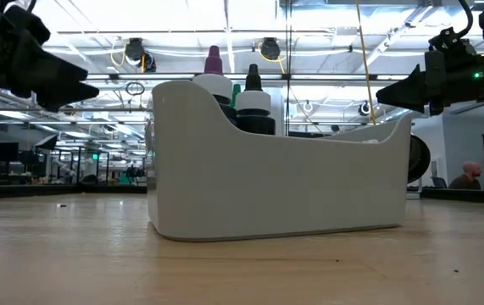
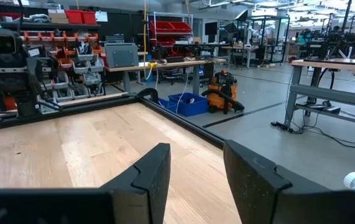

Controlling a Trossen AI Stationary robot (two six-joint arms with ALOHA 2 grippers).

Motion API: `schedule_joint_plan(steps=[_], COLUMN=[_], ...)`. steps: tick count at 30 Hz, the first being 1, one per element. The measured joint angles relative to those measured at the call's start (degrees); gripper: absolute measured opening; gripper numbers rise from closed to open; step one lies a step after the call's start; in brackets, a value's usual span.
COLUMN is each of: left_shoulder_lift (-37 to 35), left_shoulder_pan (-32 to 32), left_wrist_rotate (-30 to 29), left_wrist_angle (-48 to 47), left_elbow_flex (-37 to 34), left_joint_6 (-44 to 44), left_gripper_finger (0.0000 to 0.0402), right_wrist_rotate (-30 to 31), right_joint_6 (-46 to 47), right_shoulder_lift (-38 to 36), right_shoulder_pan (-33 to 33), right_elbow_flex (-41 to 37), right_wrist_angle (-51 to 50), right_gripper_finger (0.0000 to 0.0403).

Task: Pick & Place food coloring
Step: Return to Home Position

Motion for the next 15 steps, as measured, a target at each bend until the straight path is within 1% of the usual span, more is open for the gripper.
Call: schedule_joint_plan(steps=[1, 5, 9, 15], left_shoulder_lift=[-0.32, -0.57, -1.06, -1.12], left_shoulder_pan=[0.00, -0.14, -0.11, -0.09], left_wrist_rotate=[0.08, 3.47, 1.54, 3.06], left_wrist_angle=[0.38, -0.73, -2.77, -3.62], left_elbow_flex=[-0.29, 0.20, 0.67, 0.72], left_joint_6=[-0.41, 0.72, 0.64, -1.71], left_gripper_finger=[0.0274, 0.0274, 0.0274, 0.0274], right_wrist_rotate=[0.00, 0.00, 0.00, 0.00], right_joint_6=[0.00, 0.00, 0.00, 0.00], right_shoulder_lift=[-0.01, -0.01, -0.01, -0.01], right_shoulder_pan=[0.00, 0.00, 0.00, 0.00], right_elbow_flex=[0.01, -0.01, -0.01, 0.01], right_wrist_angle=[0.00, -0.02, 0.00, 0.00], right_gripper_finger=[0.0141, 0.0141, 0.0141, 0.0141])
